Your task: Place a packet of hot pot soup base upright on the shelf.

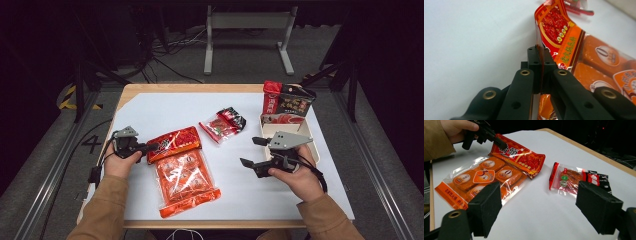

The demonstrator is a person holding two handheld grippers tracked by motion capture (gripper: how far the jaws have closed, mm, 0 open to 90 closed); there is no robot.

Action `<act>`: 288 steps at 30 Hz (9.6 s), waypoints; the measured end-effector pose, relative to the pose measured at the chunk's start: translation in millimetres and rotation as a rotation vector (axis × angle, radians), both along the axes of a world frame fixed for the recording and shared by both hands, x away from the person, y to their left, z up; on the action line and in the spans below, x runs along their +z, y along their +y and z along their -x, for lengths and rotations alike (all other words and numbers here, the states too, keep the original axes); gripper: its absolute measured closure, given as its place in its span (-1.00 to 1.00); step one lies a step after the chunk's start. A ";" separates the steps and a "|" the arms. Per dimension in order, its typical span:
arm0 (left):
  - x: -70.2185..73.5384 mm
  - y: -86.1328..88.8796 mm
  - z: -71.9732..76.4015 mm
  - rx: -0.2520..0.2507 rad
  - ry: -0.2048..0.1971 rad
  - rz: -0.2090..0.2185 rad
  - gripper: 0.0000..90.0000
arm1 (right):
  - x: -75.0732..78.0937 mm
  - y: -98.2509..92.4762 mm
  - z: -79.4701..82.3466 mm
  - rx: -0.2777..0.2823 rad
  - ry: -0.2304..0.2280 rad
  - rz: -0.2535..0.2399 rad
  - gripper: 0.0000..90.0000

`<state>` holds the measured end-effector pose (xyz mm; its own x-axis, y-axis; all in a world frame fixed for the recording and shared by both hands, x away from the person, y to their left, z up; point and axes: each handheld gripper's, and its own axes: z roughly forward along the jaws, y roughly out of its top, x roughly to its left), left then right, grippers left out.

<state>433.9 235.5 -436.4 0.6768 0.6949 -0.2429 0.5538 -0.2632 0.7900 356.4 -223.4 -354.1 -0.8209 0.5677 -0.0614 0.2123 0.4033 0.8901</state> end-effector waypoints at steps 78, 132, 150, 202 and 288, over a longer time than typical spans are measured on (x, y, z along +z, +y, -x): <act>164.6 -52.8 122.5 -0.243 -0.494 0.096 1.00 | 7.3 24.3 -1.6 0.197 0.046 -0.062 -0.42; 169.7 -57.0 124.8 -0.266 -0.518 0.209 1.00 | 0.6 110.2 -8.7 0.492 -0.077 -0.081 0.56; 164.8 -54.4 113.6 -0.202 -0.447 0.153 0.26 | 21.3 94.8 -9.1 0.476 -0.026 0.021 0.57; 80.2 -25.6 45.6 -0.040 -0.242 -0.048 -0.72 | 102.2 -25.5 -54.1 0.101 -0.067 -0.045 0.56; 58.4 -4.2 36.0 -0.040 -0.167 -0.043 -0.82 | 23.1 -134.4 -63.0 -0.238 -0.002 -0.063 0.56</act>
